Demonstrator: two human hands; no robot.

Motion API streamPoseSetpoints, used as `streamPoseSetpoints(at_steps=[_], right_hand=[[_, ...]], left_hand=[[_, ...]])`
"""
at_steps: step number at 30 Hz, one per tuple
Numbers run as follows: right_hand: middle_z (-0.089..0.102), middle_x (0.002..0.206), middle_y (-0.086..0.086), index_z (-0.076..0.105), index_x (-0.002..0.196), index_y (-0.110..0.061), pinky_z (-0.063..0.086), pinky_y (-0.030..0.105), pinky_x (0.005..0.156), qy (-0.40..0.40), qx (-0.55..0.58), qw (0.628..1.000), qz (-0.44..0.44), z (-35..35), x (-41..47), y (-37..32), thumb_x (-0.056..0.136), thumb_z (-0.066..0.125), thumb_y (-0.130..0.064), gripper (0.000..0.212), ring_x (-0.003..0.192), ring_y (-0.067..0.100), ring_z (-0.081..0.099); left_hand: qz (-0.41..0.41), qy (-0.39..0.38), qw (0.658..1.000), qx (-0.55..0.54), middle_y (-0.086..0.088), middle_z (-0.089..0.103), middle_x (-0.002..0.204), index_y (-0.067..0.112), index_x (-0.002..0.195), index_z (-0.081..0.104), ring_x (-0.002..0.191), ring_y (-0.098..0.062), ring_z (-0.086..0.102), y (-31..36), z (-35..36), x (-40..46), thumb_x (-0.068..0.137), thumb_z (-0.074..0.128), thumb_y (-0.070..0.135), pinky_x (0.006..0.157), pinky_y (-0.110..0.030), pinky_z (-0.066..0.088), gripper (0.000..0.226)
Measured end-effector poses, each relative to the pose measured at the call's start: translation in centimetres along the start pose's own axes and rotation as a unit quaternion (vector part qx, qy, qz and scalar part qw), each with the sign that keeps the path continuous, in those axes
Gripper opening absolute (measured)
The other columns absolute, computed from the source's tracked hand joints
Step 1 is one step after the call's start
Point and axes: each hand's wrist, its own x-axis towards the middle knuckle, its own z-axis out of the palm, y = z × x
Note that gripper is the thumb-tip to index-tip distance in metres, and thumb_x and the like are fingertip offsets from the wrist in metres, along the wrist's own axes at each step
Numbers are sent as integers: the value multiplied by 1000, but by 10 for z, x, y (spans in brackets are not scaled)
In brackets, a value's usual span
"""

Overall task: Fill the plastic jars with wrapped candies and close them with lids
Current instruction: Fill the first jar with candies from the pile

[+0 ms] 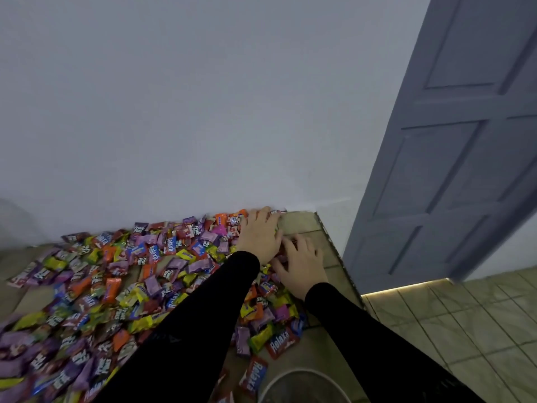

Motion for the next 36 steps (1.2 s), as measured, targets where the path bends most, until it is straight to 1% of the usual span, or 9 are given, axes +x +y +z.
streamPoseSetpoints(at_steps=[3, 11, 14, 17, 19, 23, 27, 31, 36], right_hand=[[49, 126, 4, 48, 131, -22, 33, 43, 93, 43, 30, 999, 4, 7, 3, 0, 76, 18, -59, 72, 120, 27, 41], [52, 95, 1, 57, 99, -22, 33, 35, 77, 75, 54, 996, 9, 12, 7, 0, 74, 28, -50, 48, 95, 24, 47], [52, 97, 1, 55, 85, -19, 34, 35, 77, 74, 64, 995, 1, 13, 6, 2, 72, 33, -48, 39, 96, 24, 46], [51, 114, 3, 53, 86, -16, 36, 36, 85, 55, 67, 996, -9, 13, 7, 2, 70, 30, -47, 42, 107, 24, 44], [53, 112, 0, 51, 84, -17, 35, 35, 84, 44, 73, 996, -11, 12, 7, 2, 74, 32, -45, 35, 106, 23, 44], [47, 87, -5, 46, 82, -21, 34, 32, 74, 53, 99, 993, -19, 10, 8, 0, 84, 52, -34, 14, 87, 19, 43], [57, 100, 2, 57, 108, -17, 42, 36, 85, 24, 93, 995, -20, 12, 13, -7, 90, 48, -36, 27, 97, 21, 49], [49, 96, 7, 53, 91, -11, 42, 36, 74, -1, 77, 997, -12, 8, 17, -12, 95, 46, -35, 26, 87, 25, 51], [42, 86, -1, 41, 81, -17, 34, 29, 66, -8, 129, 991, -20, 5, 23, -12, 99, 42, -34, 25, 78, 17, 43]], left_hand=[[1, -13, 999, 33, -3, 33, 147, 28, 145, 33, 132, -31, 29, -4, 9, 6, 99, 34, 39, 108, -49, 27, 48], [14, -71, 996, 61, -5, 33, 149, 28, 151, 20, 134, -34, 31, -14, 17, 16, 100, 31, 47, 108, -54, 29, 56], [6, -68, 995, 73, -6, 37, 143, 22, 141, 39, 129, -31, 34, -13, 17, 14, 99, 32, 50, 104, -49, 33, 51], [0, -47, 997, 61, -6, 39, 140, 16, 128, 48, 126, -29, 38, -13, 19, 13, 98, 35, 50, 102, -47, 37, 47], [5, -47, 998, 45, -9, 40, 138, 13, 127, 46, 124, -29, 40, -13, 20, 13, 98, 36, 46, 103, -45, 37, 45], [8, -53, 998, 35, -13, 45, 129, 8, 128, 43, 116, -30, 42, -14, 19, 10, 100, 36, 34, 96, -39, 42, 38], [-11, -61, 998, -19, -13, 43, 131, 7, 129, 43, 118, -30, 41, -16, 14, 8, 99, 41, 16, 96, -37, 38, 31], [-42, -41, 992, -108, -13, 43, 125, 8, 119, 51, 111, -29, 45, -19, 10, 7, 96, 45, 7, 94, -36, 41, 24], [-84, 14, 978, -189, -10, 43, 119, 9, 116, 57, 109, -25, 44, -19, 7, 2, 90, 44, -6, 89, -30, 40, 33]])
